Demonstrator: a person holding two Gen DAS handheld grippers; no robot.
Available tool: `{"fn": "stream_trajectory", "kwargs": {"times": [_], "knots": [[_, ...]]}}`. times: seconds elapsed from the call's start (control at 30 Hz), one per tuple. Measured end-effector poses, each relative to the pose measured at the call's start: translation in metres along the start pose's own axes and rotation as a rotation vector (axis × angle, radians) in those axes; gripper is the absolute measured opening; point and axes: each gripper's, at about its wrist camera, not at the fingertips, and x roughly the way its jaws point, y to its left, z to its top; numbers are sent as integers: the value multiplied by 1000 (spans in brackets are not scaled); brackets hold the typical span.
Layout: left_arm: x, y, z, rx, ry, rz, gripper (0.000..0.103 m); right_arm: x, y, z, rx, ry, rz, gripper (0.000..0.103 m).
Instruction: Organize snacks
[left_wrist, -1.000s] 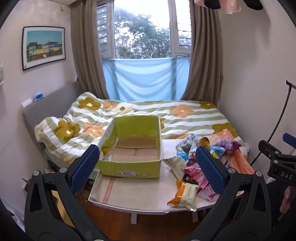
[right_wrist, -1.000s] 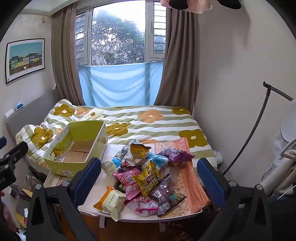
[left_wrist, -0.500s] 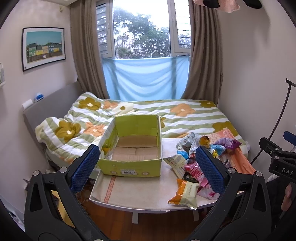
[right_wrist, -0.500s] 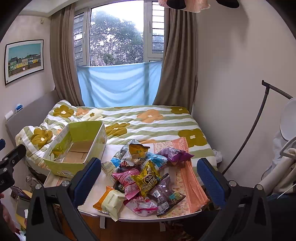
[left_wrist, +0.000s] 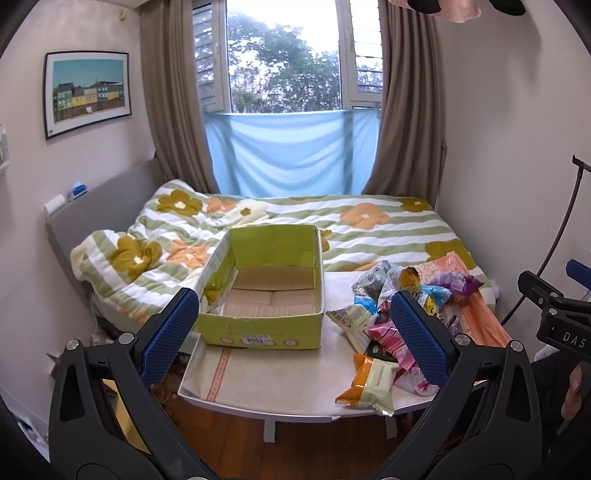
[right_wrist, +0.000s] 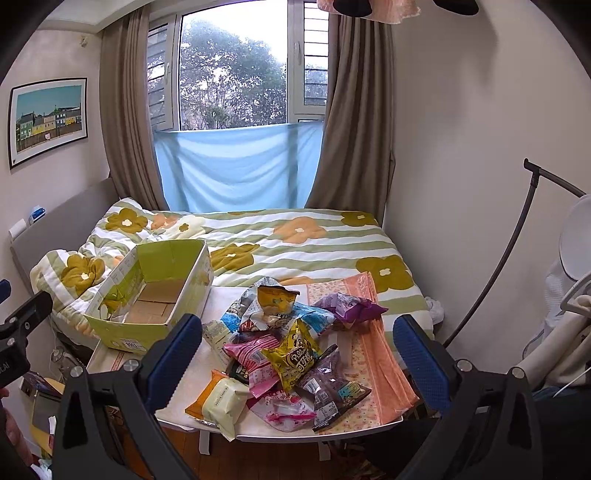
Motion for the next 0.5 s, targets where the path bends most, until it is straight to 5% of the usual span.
{"fn": "stream_trajectory", "kwargs": {"times": [0.5], "knots": [[5, 2, -1, 0, 11, -1, 103, 1, 1, 0, 2, 2, 2, 103]]}}
